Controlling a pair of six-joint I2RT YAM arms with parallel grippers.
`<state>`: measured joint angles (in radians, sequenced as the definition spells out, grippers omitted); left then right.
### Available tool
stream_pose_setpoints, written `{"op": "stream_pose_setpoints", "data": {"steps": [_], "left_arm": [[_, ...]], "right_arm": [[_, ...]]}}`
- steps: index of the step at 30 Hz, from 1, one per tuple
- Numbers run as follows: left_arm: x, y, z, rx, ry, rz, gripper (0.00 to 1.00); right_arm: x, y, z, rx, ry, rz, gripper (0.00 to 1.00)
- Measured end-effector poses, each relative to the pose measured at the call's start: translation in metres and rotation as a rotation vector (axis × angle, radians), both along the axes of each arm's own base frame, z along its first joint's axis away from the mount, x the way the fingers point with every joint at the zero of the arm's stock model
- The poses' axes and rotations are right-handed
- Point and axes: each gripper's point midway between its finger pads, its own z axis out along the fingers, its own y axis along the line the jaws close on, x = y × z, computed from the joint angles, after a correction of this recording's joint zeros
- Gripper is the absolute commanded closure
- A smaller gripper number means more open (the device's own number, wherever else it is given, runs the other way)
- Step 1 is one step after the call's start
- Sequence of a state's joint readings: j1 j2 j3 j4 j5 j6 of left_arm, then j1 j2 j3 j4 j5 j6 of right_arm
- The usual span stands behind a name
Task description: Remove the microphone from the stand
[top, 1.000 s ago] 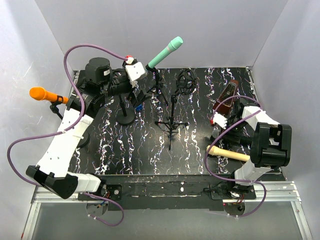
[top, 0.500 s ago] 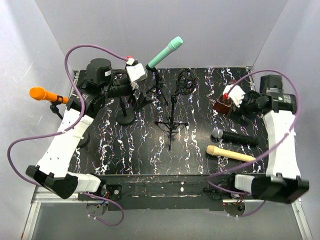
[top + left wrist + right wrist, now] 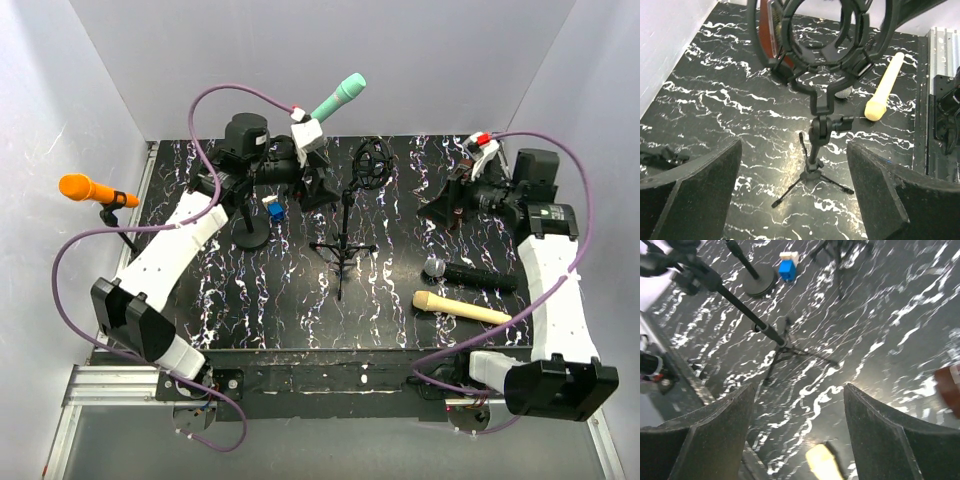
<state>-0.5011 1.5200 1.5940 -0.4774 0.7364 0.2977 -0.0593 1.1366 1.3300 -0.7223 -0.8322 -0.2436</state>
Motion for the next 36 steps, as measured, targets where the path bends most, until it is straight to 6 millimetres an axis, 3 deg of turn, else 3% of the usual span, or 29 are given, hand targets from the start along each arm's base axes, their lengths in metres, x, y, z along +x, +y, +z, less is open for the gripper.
{"op": "stream_pose_setpoints", "data": {"steps": [3, 5, 10, 17, 19, 20, 22, 24, 27, 31, 36], "left_arm": [[-0.001, -0.014, -0.001, -0.023, -0.002, -0.035, 0.15], [-0.001, -0.021, -0.001, -0.035, 0.0, -0.051, 0.14], [-0.001, -0.04, -0.004, -0.065, 0.014, -0.083, 0.2], [-0.007, -0.069, -0.018, -0.073, 0.048, -0.119, 0.42], [-0.008, -0.073, -0.023, -0.069, 0.061, -0.126, 0.38], [-0.008, -0.074, -0.024, -0.067, 0.064, -0.126, 0.28], [-0.007, -0.074, -0.023, -0.068, 0.057, -0.124, 0.1], [-0.006, -0.072, -0.023, -0.057, 0.05, -0.114, 0.02], [-0.002, -0.065, -0.023, -0.015, 0.059, -0.069, 0.02], [-0.006, -0.046, -0.017, 0.032, 0.062, -0.013, 0.02], [-0.027, -0.008, 0.015, 0.054, -0.002, 0.065, 0.02]], "right_arm": [[0.006, 0.008, -0.031, 0.099, 0.165, -0.041, 0.23], [0.007, 0.012, -0.038, 0.132, 0.221, -0.053, 0.23], [0.007, 0.022, -0.035, 0.186, 0.26, -0.05, 0.24], [-0.001, 0.041, -0.04, 0.2, 0.294, -0.001, 0.25], [-0.005, 0.048, -0.038, 0.197, 0.285, 0.041, 0.24], [-0.008, 0.052, -0.038, 0.194, 0.276, 0.065, 0.23], [-0.014, 0.062, -0.037, 0.174, 0.238, 0.129, 0.21], [-0.021, 0.075, -0.036, 0.15, 0.186, 0.209, 0.17], [-0.027, 0.092, -0.035, 0.128, 0.128, 0.295, 0.13], [-0.019, 0.114, -0.036, 0.12, 0.067, 0.36, 0.13], [-0.001, 0.132, -0.036, 0.128, -0.003, 0.358, 0.17]]}}
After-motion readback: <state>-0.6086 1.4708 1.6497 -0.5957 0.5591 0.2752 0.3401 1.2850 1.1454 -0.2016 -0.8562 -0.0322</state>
